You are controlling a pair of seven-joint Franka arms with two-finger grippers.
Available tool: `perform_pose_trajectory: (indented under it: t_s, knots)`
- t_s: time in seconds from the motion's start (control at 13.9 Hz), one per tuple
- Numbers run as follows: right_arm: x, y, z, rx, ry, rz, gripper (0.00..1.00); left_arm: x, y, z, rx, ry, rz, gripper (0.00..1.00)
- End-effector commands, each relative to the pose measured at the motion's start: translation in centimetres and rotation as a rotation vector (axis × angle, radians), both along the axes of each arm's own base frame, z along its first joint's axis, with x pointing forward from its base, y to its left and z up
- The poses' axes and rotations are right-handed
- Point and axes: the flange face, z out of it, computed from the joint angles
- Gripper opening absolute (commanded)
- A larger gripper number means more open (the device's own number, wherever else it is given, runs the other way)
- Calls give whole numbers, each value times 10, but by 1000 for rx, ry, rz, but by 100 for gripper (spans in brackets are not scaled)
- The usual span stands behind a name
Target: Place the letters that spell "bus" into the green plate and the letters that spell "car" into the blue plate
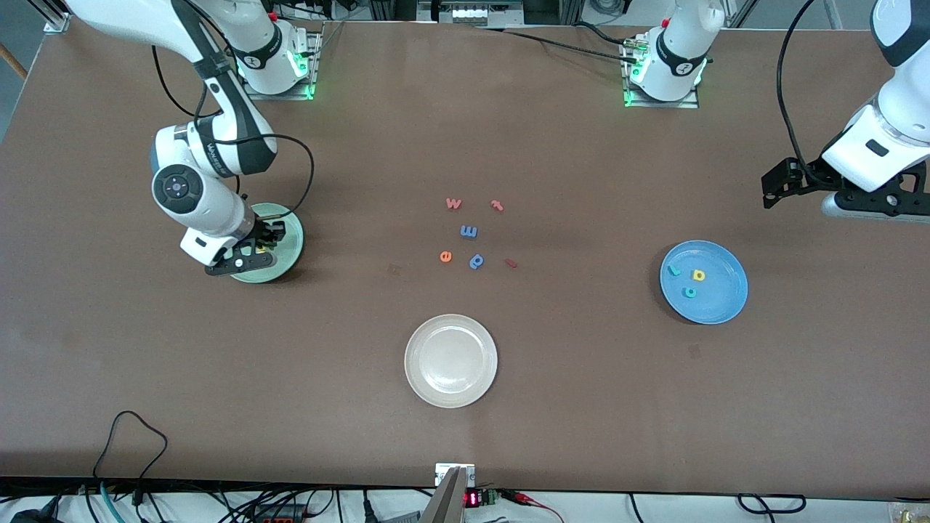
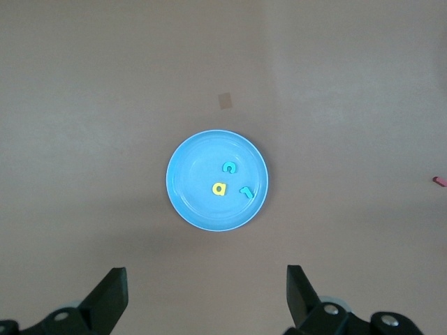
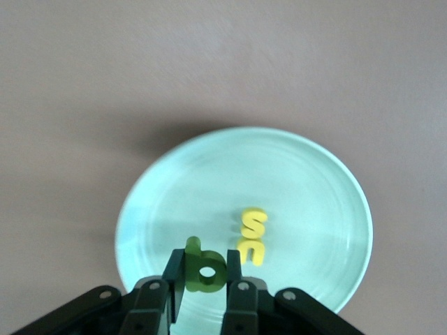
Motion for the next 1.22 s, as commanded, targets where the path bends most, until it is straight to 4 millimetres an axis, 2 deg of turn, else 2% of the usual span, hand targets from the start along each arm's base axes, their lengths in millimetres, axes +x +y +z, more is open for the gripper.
perform_pose_trajectory:
  t_s: [0.0, 0.07, 0.14, 0.29, 0.5, 0.65, 0.72, 0.86, 1.01, 1.15]
  knots:
    - [-6, -5, -6, -7, 14, 1, 73, -2, -2, 10, -19, -3, 7, 100]
    - [-5, -5, -4, -7, 11, 0, 100, -3, -1, 11, -20, -3, 9, 100]
    - [-2, -5, 4, -7, -6, -2, 100, -6, -2, 9, -19, 21, 7, 100]
    - [11, -6, 47, -3, -68, -25, 100, -7, -2, 9, -17, 29, 6, 100]
    - [41, -18, 143, -25, -71, -79, 100, -7, -7, 9, -16, 28, -2, 100]
    - [58, -36, 215, 11, -76, -155, 100, -7, -8, 9, -16, 29, -4, 100]
    - [61, -42, 249, 8, -90, -169, 100, -8, -9, 9, -16, 34, -5, 100]
    - [59, -61, 300, -2, -101, -209, 100, -10, -21, 8, -14, 40, -15, 100]
    - [56, -86, 334, 13, -130, -258, 100, -10, -22, 8, -11, 38, 6, 100]
    - [51, -92, 351, 10, -150, -266, 100, -10, -22, 8, -11, 38, 6, 100]
